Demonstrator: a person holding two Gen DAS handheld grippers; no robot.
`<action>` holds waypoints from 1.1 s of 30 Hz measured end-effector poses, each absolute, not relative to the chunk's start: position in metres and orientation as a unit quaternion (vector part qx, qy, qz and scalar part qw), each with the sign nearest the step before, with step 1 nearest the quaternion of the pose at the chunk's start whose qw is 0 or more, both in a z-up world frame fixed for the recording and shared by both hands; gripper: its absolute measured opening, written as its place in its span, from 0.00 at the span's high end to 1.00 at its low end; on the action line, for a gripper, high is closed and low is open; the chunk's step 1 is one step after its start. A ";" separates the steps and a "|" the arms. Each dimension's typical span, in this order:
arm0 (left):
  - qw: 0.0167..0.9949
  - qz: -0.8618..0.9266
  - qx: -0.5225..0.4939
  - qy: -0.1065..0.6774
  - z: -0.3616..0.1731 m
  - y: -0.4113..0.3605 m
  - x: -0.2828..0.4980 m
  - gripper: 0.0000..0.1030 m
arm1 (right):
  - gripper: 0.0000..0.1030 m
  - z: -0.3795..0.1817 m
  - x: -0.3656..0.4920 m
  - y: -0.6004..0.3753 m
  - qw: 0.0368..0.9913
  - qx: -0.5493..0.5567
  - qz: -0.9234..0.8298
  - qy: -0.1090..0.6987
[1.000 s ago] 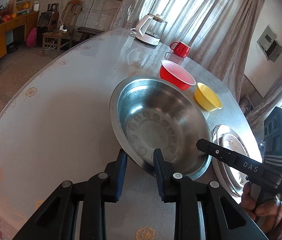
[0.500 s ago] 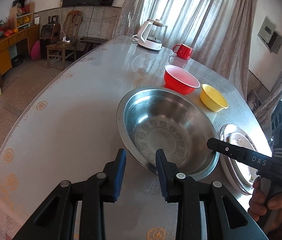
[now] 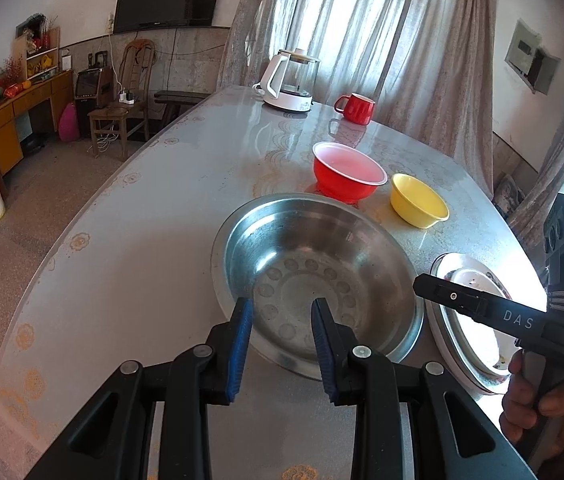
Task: Organize plates and bowls
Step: 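Lower the steel bowl onto the table and open the left tool, then move the left tool to the yellow bowl rim and close it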
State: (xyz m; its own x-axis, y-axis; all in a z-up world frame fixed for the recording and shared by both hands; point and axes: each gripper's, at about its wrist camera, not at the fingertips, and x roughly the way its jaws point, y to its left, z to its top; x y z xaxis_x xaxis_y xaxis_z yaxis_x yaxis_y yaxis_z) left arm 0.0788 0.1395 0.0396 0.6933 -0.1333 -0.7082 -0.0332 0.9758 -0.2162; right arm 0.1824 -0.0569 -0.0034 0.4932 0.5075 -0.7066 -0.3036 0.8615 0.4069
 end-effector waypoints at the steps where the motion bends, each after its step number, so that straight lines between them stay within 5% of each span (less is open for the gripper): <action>1: 0.913 -0.031 -0.107 0.392 0.041 0.137 0.082 0.70 | 0.73 -0.002 0.184 -0.059 0.857 0.116 0.237 0.443; 33: 0.861 -0.127 -0.116 0.479 0.045 0.010 0.244 0.72 | 0.74 0.012 0.302 -0.205 0.862 0.260 0.106 0.422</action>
